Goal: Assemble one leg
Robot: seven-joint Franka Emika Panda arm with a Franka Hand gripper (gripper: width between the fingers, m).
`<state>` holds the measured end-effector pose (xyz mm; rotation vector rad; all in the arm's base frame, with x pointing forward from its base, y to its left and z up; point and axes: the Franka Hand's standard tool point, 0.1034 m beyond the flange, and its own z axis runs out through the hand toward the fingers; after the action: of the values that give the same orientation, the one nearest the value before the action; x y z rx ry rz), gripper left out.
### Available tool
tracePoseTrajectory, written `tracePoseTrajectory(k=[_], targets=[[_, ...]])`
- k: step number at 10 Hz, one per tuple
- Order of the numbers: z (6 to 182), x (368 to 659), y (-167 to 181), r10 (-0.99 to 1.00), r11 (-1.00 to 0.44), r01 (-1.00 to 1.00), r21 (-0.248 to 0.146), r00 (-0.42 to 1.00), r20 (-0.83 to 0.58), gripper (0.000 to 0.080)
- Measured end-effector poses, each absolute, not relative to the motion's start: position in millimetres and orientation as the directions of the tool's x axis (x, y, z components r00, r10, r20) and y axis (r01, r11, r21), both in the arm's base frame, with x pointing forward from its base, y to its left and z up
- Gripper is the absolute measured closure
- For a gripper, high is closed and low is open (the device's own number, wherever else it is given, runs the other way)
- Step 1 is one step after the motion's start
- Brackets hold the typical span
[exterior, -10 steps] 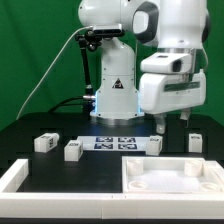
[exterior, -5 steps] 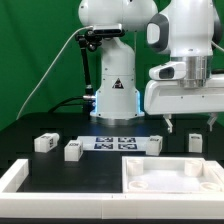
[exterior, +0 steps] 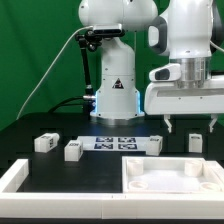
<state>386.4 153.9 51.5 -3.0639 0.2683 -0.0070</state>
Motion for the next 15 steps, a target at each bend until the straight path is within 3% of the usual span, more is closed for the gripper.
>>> tracePoseTrajectory(k=[2, 5, 12, 15], targets=[[55.0, 380, 163, -0.143, -0.987, -0.145, -0.065, 0.989, -0.035, 0.0151], [57.9, 381, 158, -0.112, -0.991, -0.127, -0.051, 0.966, -0.235, 0.0151], [51.7, 365, 166, -0.081, -0.994, -0.109, 0.006, 0.7, -0.709, 0.0151], [44.9, 367, 166, -0.087, -0.994, -0.111, 0.022, 0.626, -0.775, 0.0151]])
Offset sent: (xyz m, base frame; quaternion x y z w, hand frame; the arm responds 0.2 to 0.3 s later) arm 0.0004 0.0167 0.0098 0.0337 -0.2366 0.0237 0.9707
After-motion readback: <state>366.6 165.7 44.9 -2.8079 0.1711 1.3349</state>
